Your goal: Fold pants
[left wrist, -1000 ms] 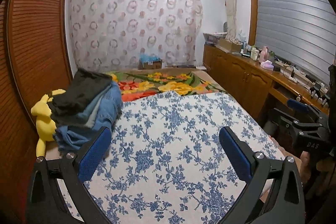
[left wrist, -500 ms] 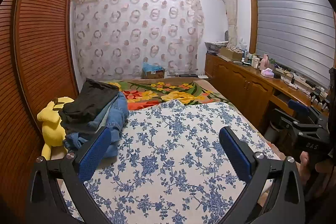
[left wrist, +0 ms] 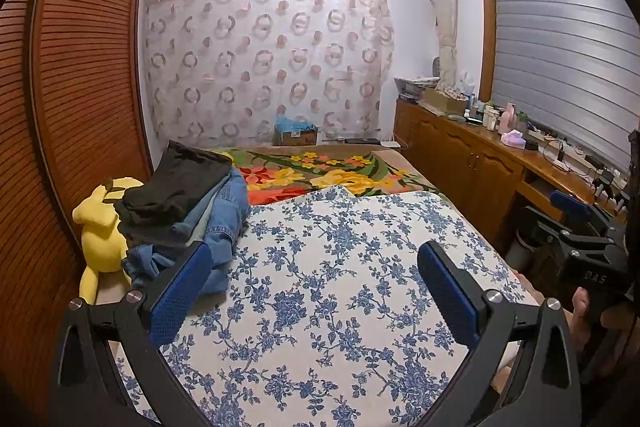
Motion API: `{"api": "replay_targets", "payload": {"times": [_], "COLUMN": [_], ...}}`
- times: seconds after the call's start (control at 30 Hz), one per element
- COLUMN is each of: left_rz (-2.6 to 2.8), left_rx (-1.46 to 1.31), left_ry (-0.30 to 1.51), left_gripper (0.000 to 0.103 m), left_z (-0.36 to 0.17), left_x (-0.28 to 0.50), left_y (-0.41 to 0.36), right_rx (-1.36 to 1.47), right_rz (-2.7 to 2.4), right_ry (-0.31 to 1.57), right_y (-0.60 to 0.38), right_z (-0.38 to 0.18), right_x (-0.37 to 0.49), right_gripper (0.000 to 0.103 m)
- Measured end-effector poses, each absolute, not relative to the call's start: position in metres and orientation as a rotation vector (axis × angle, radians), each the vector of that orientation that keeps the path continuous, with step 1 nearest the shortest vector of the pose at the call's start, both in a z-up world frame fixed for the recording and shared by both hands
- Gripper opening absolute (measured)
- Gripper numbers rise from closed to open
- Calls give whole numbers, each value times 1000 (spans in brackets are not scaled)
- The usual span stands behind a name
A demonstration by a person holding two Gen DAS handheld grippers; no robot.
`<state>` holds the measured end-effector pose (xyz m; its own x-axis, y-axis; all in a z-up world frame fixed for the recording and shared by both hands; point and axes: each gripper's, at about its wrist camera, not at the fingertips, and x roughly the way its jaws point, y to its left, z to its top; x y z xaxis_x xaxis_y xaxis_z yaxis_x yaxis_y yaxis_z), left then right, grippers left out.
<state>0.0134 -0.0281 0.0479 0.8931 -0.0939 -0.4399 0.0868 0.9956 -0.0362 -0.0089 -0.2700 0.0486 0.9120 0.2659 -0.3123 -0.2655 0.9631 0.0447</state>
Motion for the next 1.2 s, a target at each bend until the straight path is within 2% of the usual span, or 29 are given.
{"api": "replay_targets", "payload": {"times": [1.2], "left_rz": [-93], "left_rx": [-16], "left_ry": [455], "left_gripper": [103], "left_z": [48], "left_x": [13], "left_y": [-28], "right_rx": [0], "right_rz": [278], "right_ry": [315], "right_y": [-269], "right_z": [47], "right_x": [-10], "right_gripper": [102]}}
